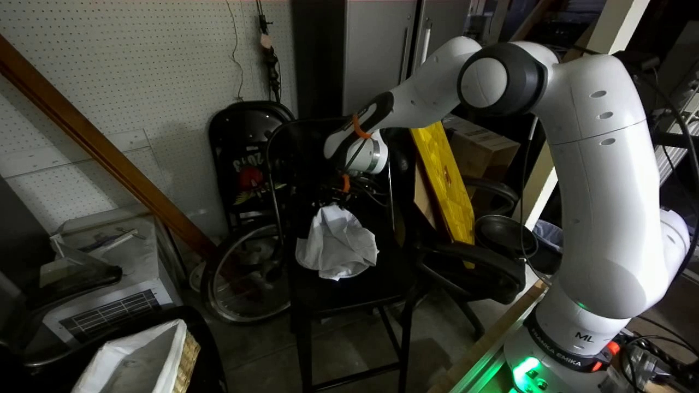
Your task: Put the towel on top of the chair
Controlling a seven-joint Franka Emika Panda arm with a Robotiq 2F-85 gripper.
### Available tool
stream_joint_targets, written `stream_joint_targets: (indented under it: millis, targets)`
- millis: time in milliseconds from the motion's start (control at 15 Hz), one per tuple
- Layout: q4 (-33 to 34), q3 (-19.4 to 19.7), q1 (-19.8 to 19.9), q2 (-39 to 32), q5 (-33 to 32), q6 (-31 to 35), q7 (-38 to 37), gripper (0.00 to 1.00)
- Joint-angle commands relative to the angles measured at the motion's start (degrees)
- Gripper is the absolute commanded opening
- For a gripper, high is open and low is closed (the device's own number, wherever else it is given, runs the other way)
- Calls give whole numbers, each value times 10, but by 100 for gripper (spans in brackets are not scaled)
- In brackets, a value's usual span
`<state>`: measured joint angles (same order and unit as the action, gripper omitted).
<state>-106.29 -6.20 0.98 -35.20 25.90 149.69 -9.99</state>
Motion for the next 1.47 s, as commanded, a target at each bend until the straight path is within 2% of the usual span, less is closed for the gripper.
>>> stream_joint_targets:
  millis: [0,267,533,733,1067,1400]
  targets:
    - [1,4,3,18,-4,-32,-19,31]
    - [-20,7,2,62,-1,-114,-44,2]
    - [-74,18,-19,167,-17,-163,-68,0]
    - [-102,30,-36,249,-52,-174,-98,1]
    - [-125,35,-45,382,-174,-157,-115,1]
    - [-109,24,-27,474,-235,-122,-116,1]
